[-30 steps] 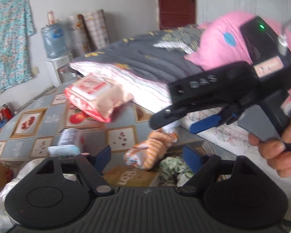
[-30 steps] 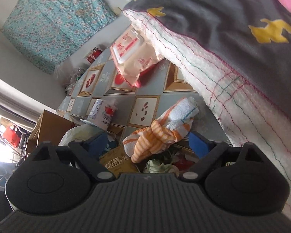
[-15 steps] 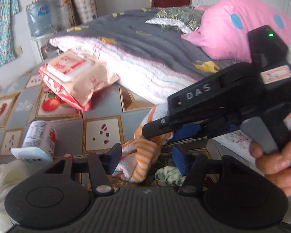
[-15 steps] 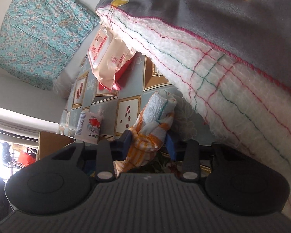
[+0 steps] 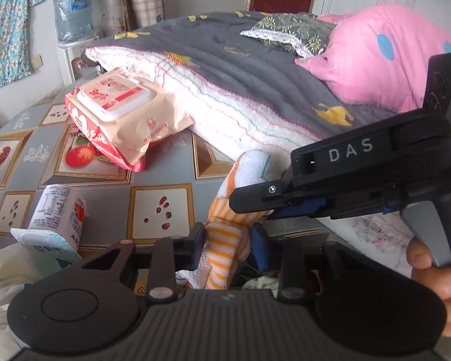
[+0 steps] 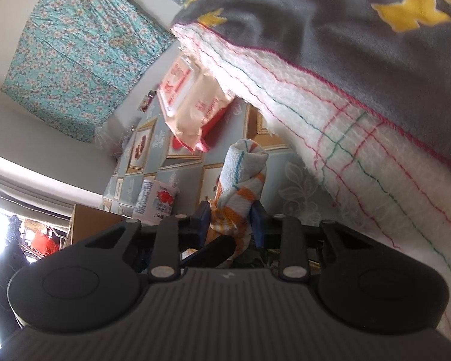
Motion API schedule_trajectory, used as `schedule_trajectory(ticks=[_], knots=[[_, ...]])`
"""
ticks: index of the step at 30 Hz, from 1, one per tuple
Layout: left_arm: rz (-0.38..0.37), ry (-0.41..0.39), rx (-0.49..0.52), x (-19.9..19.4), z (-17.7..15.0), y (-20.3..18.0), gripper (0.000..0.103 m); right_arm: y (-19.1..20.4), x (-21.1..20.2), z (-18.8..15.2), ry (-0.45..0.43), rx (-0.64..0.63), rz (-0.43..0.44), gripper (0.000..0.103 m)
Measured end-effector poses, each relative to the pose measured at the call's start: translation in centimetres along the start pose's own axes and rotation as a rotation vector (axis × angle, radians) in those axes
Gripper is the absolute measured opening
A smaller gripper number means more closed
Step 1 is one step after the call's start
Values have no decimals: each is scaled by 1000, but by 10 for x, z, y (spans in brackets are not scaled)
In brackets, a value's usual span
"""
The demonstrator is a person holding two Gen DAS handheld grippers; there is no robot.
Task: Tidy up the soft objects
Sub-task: 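Lift the striped cloth with the right gripper and carry it to the box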
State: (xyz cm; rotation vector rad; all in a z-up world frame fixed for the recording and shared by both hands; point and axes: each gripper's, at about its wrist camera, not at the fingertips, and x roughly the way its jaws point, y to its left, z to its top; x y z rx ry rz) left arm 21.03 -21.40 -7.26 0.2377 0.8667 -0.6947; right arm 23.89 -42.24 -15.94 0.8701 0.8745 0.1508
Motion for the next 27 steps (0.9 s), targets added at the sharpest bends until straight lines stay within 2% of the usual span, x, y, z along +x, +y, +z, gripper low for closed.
schedule_trajectory(ticks=[5, 11, 16, 22, 27], knots=[[13, -94, 3, -33, 3, -9, 34, 20, -29, -2, -56, -57, 35, 27], [66, -219, 35, -91, 2, -21, 33, 60, -73, -9, -111, -149, 109, 27], [121, -294, -6, -144, -3, -12, 33, 101, -93, -19, -118, -232, 191, 27], [247, -366, -81, -208, -26, 13, 32, 170, -90, -43, -55, -348, 308, 27], [395, -390, -195, -266, -62, 49, 29, 243, -56, -78, 100, -442, 410, 28]])
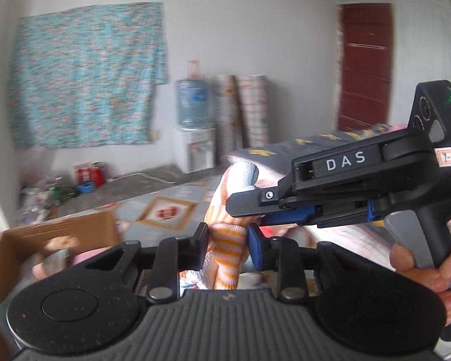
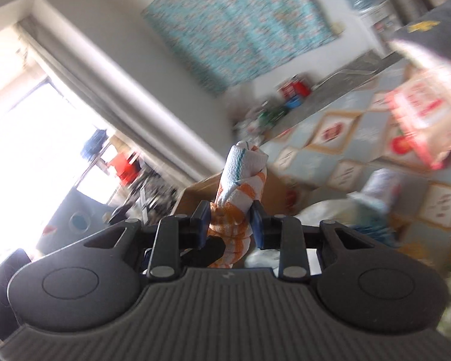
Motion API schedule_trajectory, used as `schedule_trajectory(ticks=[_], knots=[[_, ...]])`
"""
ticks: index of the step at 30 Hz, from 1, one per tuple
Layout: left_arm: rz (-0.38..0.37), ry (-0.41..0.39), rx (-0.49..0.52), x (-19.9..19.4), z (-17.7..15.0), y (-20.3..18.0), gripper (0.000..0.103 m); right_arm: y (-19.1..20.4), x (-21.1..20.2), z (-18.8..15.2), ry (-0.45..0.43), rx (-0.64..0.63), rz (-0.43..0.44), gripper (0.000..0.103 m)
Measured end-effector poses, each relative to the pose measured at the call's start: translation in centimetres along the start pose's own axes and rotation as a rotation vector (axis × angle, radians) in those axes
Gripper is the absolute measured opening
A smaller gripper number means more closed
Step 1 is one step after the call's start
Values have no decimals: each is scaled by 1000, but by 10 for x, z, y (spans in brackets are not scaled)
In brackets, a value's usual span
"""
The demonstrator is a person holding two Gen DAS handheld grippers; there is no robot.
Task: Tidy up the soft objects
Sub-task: 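Lift the striped cloth with the right gripper and carry it to the box, then lower the striped cloth into the box and open the right gripper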
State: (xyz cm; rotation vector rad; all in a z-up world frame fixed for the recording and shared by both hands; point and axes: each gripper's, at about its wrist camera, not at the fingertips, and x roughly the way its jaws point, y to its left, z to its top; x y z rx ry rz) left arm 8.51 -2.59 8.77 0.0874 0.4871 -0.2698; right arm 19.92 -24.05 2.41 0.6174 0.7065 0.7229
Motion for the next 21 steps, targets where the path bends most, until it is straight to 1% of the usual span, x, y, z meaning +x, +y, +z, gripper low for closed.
schedule_trajectory(ticks=[3, 6, 10, 13, 16, 18, 21], knots=[[111, 17, -61, -23, -12, 36, 29, 37, 49, -9, 108, -51, 72, 28], [222, 54, -133, -44, -31, 73, 29, 71, 102, -26, 237, -74, 131, 28], [320, 119, -256, -63, -61, 122, 29, 108, 165, -56, 409, -98, 165, 28], [353, 154, -338, -70, -80, 153, 29, 126, 203, -78, 506, -103, 164, 27], [369, 173, -399, -72, -95, 181, 28, 136, 234, -89, 573, -91, 149, 27], [381, 183, -422, -68, -101, 197, 28, 142, 250, -94, 610, -90, 139, 27], [396, 205, -426, -67, -109, 213, 30, 149, 274, -98, 660, -88, 122, 27]])
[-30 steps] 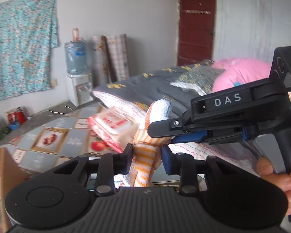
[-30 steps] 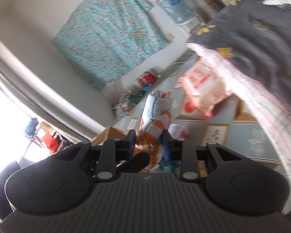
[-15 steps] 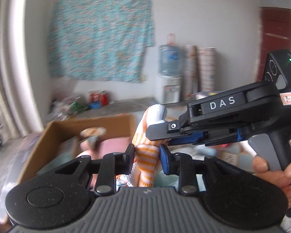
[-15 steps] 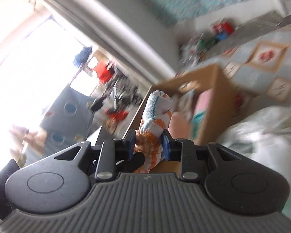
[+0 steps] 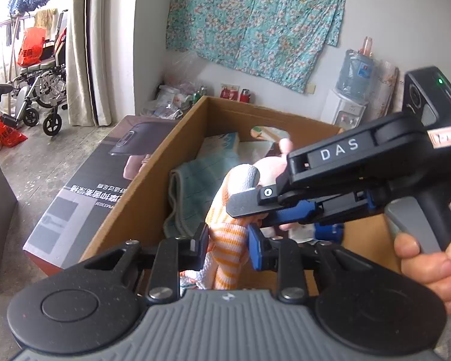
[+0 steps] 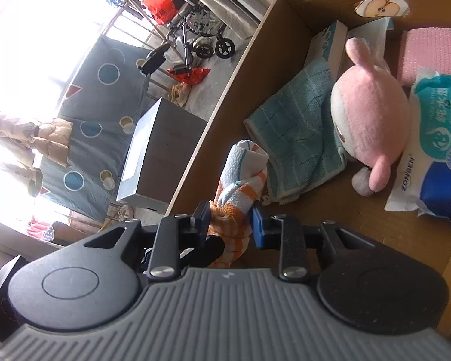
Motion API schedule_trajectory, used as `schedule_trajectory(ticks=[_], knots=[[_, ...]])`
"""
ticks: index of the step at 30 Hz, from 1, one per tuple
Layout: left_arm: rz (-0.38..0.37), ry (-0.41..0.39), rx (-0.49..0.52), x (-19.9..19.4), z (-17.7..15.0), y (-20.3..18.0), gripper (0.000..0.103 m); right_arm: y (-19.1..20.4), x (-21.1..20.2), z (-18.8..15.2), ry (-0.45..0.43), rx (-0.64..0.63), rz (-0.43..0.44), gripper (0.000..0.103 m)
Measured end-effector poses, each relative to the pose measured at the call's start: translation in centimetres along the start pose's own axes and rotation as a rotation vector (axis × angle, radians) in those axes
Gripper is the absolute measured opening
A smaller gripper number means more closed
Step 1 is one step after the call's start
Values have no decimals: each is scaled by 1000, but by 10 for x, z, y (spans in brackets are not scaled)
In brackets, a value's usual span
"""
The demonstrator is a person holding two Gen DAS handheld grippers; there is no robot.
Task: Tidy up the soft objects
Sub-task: 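Lower the striped cloth into the box and open the right gripper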
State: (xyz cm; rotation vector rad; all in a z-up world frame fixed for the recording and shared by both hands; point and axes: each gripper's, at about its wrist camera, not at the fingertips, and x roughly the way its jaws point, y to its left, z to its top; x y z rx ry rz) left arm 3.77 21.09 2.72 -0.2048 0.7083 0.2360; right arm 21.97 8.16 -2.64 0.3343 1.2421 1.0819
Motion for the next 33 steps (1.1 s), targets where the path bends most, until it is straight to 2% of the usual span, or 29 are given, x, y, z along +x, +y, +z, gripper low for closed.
schedule_trajectory(ticks=[3, 5, 10, 14, 18, 20, 22, 24, 29, 33], knots=[[-2, 13, -8, 2, -3, 9, 34, -1, 21, 11, 41, 13, -24, 27], [-9, 10, -9, 1, -4, 12, 44, -4, 37, 13, 70, 35, -42, 27], [-13, 24, 10, 1, -8, 16, 44, -20, 80, 14, 147, 107, -63, 27], [-18, 47, 25, 1, -12, 14, 45, -18, 112, 9, 196, 99, -83, 28], [-15, 70, 20, 5, -16, 15, 46, -17, 128, 5, 225, 90, -92, 34], [-15, 71, 17, 4, -17, 14, 49, -15, 123, 6, 230, 102, -89, 41], [-18, 66, 19, 2, -18, 13, 52, -13, 113, 7, 204, 105, -77, 56], [-17, 64, 26, 2, -18, 11, 54, -9, 102, 7, 178, 98, -74, 60], [-43, 48, 36, -4, -18, 0, 56, -3, 59, 3, 89, 77, -40, 64], [-91, 31, 52, -6, -13, -16, 57, -8, -6, -4, -39, 38, -5, 64]])
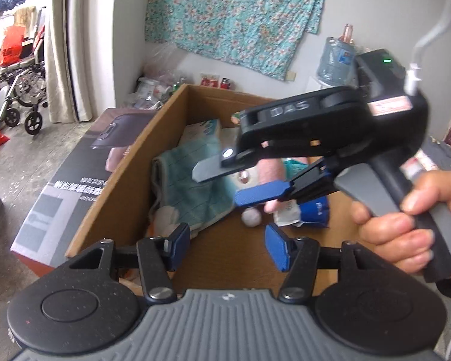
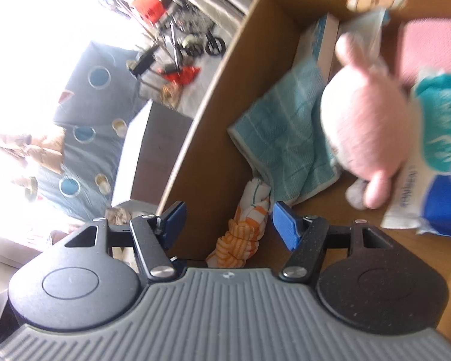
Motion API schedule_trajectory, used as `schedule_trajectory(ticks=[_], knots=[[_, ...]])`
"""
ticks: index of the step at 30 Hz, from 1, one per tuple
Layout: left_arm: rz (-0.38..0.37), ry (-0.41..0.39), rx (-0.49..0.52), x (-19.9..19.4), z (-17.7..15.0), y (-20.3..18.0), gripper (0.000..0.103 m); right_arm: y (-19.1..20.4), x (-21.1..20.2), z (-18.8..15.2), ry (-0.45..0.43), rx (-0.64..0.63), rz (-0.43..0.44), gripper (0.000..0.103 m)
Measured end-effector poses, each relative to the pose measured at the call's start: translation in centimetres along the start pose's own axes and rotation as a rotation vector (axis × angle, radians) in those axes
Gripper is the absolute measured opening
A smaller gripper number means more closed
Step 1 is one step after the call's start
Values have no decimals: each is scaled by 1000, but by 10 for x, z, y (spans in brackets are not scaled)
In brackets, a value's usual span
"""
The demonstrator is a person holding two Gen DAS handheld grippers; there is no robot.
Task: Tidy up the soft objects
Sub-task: 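Lower the striped cloth into the box and open the right gripper, then move the right gripper to the white yogurt cup on the table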
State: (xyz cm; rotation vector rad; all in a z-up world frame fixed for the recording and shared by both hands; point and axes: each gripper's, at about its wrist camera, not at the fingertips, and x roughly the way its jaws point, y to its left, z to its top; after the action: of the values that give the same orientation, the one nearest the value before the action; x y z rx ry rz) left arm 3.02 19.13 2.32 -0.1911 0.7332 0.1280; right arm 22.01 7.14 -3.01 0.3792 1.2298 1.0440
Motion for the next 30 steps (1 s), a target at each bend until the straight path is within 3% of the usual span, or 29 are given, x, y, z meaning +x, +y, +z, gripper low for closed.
schedule_trajectory(ticks=[6, 12, 15, 20, 25, 30], knots=[[-96, -25, 64, 16, 21, -51, 57, -18, -116, -13, -241, -80, -33, 64], [-210, -47, 147, 51, 46, -120, 55, -69, -242, -49, -509, -72, -210, 64], [-271, -18, 204, 77, 59, -161, 48, -113, -278, -68, -588, -18, -313, 62], [-332, 85, 299, 135, 77, -228, 33, -187, -286, -87, -594, 63, -474, 46], [-345, 196, 401, 183, 78, -271, 25, -234, -251, -92, -558, 97, -492, 32], [-319, 232, 479, 211, 85, -291, 21, -248, -245, -85, -516, 94, -483, 26]])
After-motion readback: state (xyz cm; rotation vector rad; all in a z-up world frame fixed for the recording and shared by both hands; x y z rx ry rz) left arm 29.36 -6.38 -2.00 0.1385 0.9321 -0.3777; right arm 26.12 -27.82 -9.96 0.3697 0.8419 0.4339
